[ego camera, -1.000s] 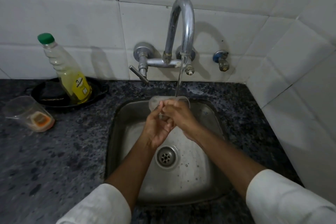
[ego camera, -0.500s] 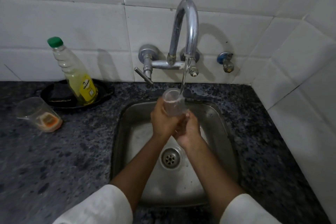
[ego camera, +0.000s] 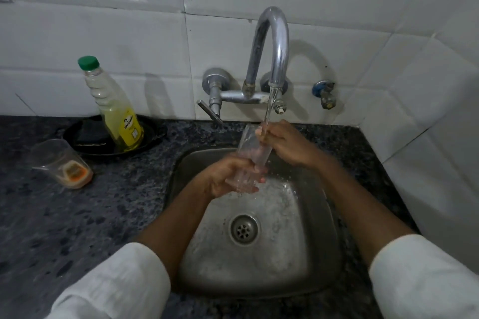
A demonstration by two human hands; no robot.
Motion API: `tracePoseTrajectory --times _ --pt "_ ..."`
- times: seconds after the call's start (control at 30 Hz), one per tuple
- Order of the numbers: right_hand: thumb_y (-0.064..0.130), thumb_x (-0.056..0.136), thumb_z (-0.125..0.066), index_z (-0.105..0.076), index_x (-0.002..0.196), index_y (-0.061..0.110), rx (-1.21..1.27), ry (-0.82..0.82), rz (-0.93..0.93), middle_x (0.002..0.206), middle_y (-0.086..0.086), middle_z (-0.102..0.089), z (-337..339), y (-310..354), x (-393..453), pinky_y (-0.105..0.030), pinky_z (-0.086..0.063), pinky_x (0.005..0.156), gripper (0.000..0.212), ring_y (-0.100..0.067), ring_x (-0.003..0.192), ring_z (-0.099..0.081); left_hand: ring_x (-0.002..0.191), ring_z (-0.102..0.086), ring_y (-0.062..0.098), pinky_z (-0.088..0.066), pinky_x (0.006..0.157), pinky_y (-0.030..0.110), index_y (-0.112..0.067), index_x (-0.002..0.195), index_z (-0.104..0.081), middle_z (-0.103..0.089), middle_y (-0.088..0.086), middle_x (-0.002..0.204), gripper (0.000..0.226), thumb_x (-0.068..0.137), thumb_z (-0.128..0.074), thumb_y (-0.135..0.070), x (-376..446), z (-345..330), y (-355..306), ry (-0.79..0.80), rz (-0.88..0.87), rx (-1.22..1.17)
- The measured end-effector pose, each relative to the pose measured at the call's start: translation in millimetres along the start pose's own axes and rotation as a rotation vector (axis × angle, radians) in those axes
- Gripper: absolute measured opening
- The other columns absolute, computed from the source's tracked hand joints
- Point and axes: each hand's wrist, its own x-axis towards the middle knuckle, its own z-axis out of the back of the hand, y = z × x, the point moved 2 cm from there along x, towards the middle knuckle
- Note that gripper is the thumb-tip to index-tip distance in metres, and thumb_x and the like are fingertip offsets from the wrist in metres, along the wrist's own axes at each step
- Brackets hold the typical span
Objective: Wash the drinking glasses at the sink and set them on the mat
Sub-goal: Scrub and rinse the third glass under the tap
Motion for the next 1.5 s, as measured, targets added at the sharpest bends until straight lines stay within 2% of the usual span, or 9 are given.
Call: tracePoseTrajectory --times 0.07,0.23,0.47,0.67,0.87,1.07,1.27,1.43,1.5 --pt "0.031 0.1 -0.047 -0.068 0.087 0.016 -0.334 0.1 0.029 0.083 -0.002 -0.064 12 0 -4 -0.036 -0.041 0.073 0.029 -0.021 0.081 -0.052 0.102 -0.066 0.026 -0.056 0.08 0.042 -0.015 0.122 -0.057 -0.067 0.007 0.112 0.06 0.066 -0.076 -0.002 3 2 0 -0.257 -0.118 0.264" --pt "0.015 0.098 -0.051 -0.068 0.081 0.005 0.019 0.01 -0.115 0.078 -0.009 -0.07 8 15 -10 -0.017 -0.043 0.049 0.026 -0.001 0.044 -0.056 0.088 -0.066 0.012 -0.059 0.066 0.033 -0.028 0.12 -0.051 -0.066 -0.003 0.105 0.069 0.061 -0.087 -0.016 11 -19 11 -0.703 -0.443 0.546" --pt "0.01 0.097 -0.054 -0.071 0.083 0.008 0.128 0.135 -0.026 0.072 0.0 -0.069 17 24 -20 -0.012 -0.038 0.044 0.022 0.003 0.047 -0.057 0.108 -0.065 0.032 -0.058 0.081 0.04 -0.006 0.132 -0.052 -0.067 0.012 0.115 0.057 0.078 -0.064 0.008 8 2 3 0.114 -0.101 0.063" --pt "0.01 0.093 -0.056 -0.069 0.072 0.007 -0.132 0.001 -0.078 0.083 -0.01 -0.072 10 22 -7 -0.029 -0.048 0.071 0.025 -0.015 0.075 -0.065 0.097 -0.064 0.012 -0.055 0.076 0.031 -0.025 0.118 -0.054 -0.065 -0.005 0.11 0.068 0.059 -0.087 -0.014 26 -20 11 -0.664 -0.369 0.485" --pt "0.016 0.095 -0.057 -0.073 0.083 0.009 0.05 0.133 -0.033 0.075 0.005 -0.069 21 30 -15 -0.008 -0.041 0.051 0.021 0.004 0.06 -0.062 0.12 -0.058 0.039 -0.051 0.097 0.048 -0.005 0.131 -0.052 -0.061 0.019 0.125 0.062 0.072 -0.067 0.006 14 3 -1 0.146 -0.162 0.032" --pt "0.018 0.094 -0.057 -0.071 0.074 0.004 -0.224 -0.017 -0.116 0.082 -0.01 -0.074 2 16 -2 -0.032 -0.052 0.073 0.028 -0.019 0.074 -0.068 0.093 -0.063 0.017 -0.054 0.079 0.035 -0.029 0.109 -0.053 -0.065 -0.005 0.104 0.061 0.06 -0.087 -0.023 25 -29 9 -0.745 -0.36 0.582" --pt "0.018 0.095 -0.057 -0.073 0.084 0.006 0.075 0.074 -0.063 0.077 -0.002 -0.071 20 30 -19 -0.008 -0.04 0.051 0.023 -0.001 0.061 -0.062 0.108 -0.066 0.027 -0.055 0.092 0.045 -0.015 0.124 -0.059 -0.071 0.004 0.111 0.058 0.069 -0.073 -0.002 12 -7 1 0.019 -0.167 0.115" --pt "0.012 0.094 -0.054 -0.053 0.054 0.02 -0.202 0.023 -0.141 0.061 0.005 -0.057 14 30 -5 -0.013 -0.037 0.053 0.041 -0.011 0.06 -0.056 0.095 -0.062 0.016 -0.052 0.077 0.032 -0.023 0.109 -0.055 -0.063 -0.006 0.101 0.06 0.06 -0.088 -0.011 26 -31 9 -0.602 -0.254 0.381" --pt "0.014 0.094 -0.055 -0.06 0.061 0.016 -0.15 -0.001 -0.14 0.071 -0.003 -0.068 12 27 -5 -0.018 -0.045 0.058 0.034 -0.011 0.065 -0.062 0.099 -0.06 0.01 -0.051 0.077 0.03 -0.03 0.114 -0.051 -0.061 -0.01 0.107 0.071 0.057 -0.091 -0.015 26 -29 11 -0.594 -0.278 0.412"
